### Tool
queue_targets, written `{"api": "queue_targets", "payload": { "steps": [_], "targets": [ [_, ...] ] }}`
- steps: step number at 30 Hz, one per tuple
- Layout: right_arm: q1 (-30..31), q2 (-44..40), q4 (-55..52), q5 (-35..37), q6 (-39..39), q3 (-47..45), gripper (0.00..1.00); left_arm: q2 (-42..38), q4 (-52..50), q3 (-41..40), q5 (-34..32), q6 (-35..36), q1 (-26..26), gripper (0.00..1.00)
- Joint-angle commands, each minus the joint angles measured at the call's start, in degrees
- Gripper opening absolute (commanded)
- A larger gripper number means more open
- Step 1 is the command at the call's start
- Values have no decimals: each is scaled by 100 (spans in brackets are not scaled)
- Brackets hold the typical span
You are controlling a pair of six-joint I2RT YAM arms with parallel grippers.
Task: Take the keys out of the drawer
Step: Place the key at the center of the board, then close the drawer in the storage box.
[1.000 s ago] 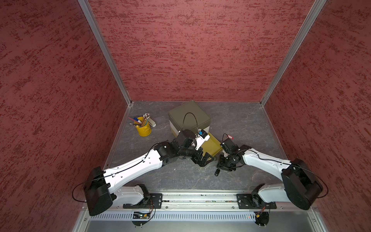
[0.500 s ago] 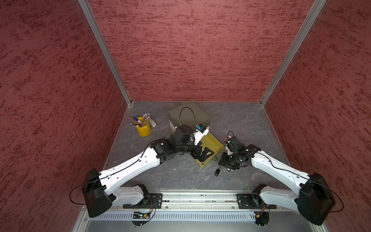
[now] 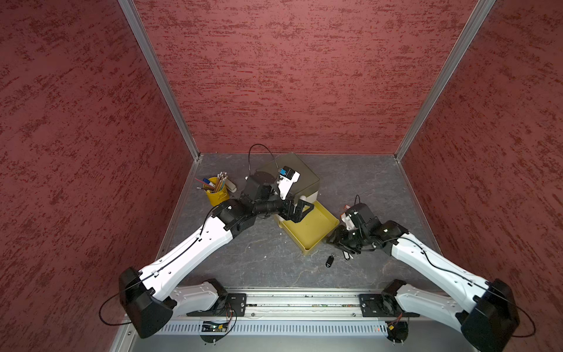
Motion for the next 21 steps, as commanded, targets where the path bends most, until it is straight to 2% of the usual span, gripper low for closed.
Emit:
{"api": "queue_targets", "payload": {
  "steps": [1,8,21],
  "targets": [
    [-190,-177,1076,-609,580,-455,43,20,-148,205,160,-94,185,100],
    [-550,-347,2900,-1040,1698,-1678,43,244,-89,307,389,-179,405,100],
    [-793,480,4037,-1046,1793,-2218,43,649,-41,389,637,-153,589,100]
  ]
}}
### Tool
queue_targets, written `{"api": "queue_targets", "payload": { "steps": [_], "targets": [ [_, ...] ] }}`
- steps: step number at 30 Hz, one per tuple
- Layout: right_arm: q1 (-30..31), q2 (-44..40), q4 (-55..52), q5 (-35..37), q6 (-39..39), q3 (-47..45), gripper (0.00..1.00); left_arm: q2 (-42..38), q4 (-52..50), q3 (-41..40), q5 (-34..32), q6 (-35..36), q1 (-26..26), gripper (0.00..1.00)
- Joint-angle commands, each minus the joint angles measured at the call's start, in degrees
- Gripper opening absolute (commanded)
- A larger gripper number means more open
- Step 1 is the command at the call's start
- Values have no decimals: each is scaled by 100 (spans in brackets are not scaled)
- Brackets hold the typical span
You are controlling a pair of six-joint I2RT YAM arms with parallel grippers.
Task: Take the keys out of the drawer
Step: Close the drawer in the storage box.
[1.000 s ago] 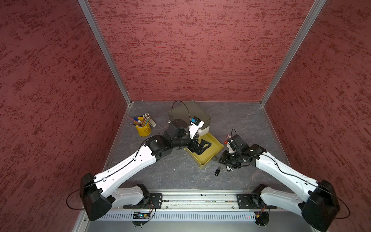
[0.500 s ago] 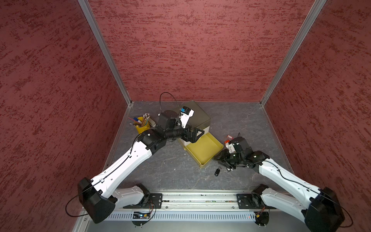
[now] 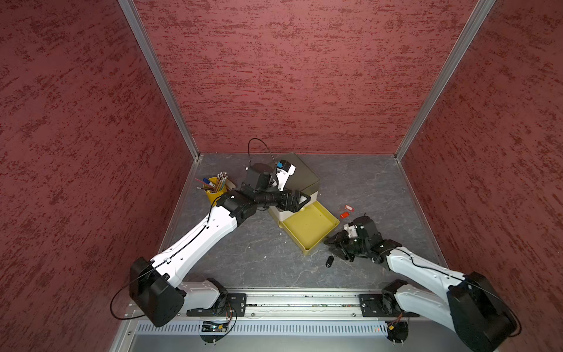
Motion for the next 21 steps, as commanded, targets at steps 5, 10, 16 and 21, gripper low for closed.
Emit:
{"api": "queue_targets", "payload": {
  "steps": [5,10,16,21],
  "targets": [
    [-159,472,696,-175,-11,21,43,130,25,165,196,5,108,100],
    [-267,538,703,-170,-86,-16,42,142,31,132,195,32,134,100],
    [-376,673,838,-170,-167,-89,41,191,26,81,220,40,151,100],
    [-413,905,1112,-185,-168,-129,38,247,28,52,216,51,161,100]
  ]
}}
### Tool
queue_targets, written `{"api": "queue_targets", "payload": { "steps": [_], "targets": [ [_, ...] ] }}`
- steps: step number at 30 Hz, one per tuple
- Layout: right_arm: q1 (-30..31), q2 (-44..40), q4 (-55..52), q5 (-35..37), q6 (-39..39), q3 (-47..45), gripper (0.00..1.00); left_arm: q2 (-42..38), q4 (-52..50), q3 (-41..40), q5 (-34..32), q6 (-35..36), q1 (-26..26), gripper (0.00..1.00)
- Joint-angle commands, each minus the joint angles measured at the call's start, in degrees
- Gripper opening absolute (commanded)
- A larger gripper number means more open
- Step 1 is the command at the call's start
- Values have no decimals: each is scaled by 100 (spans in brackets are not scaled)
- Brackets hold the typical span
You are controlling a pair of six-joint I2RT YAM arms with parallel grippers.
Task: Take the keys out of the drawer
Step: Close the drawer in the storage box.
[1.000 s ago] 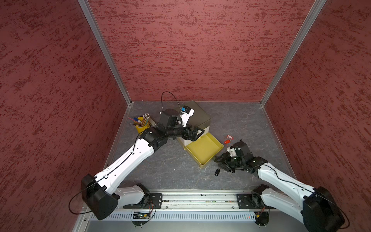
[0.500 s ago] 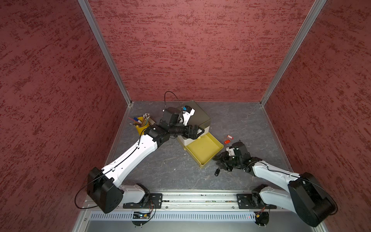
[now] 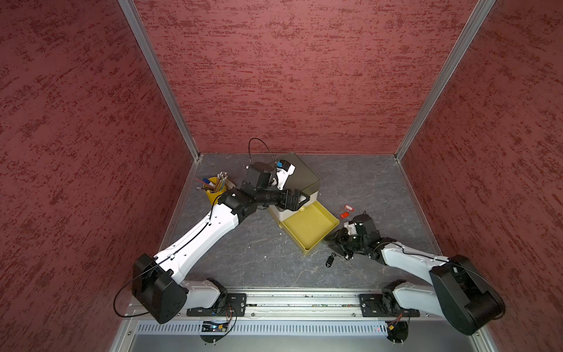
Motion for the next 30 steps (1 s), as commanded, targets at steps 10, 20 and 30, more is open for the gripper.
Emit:
{"api": "queue_targets", "payload": {
  "steps": [10,20,30],
  "targets": [
    [-62,612,761,-86,-63,9,32,260,8,25,116,130,64,100],
    [-58,917,1034,-76,-29,92,31,296,18,-67,127,161,88,100],
    [-64,1417,1194,-119,-59,432,31,311,12,-108,162,170,141,100]
  ]
}}
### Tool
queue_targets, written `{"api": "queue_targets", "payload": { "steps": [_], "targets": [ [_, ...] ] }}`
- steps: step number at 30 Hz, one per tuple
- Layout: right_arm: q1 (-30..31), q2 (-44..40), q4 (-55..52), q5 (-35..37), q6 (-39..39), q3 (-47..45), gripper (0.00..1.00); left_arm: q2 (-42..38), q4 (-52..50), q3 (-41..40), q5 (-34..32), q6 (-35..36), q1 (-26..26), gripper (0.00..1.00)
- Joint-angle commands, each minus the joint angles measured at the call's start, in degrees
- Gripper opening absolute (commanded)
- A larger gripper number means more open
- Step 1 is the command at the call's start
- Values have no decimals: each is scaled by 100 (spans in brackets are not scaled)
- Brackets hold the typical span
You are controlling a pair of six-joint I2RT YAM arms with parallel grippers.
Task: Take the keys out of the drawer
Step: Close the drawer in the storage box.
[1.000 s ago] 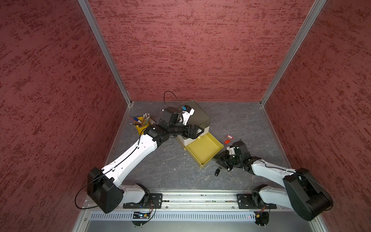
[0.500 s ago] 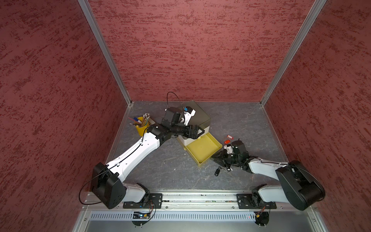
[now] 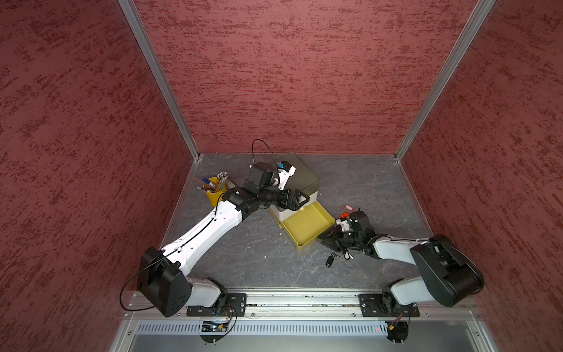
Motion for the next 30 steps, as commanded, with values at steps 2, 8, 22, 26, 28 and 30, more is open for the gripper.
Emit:
{"api": "queue_targets", "payload": {
  "steps": [2,8,22,26,28,30],
  "targets": [
    [-48,359,47,592,-84,268,30,50,9,-90,81,106,54,100],
    [-50,592,-20,566,-158,547,31,67,13,-98,113,121,94,100],
    [-246,888,-296,591,-445,984,31,154,34,-112,187,126,144,100],
    [-247,1055,-298,566,-472,1172,31,146,20,-107,195,134,152,100],
    [-252,1128,-279,563,-481,1229,31,146,9,-115,200,130,155,100],
    [-246,1193,-237,554,-466,1272,31,137,9,-123,198,135,160,100]
  ]
}}
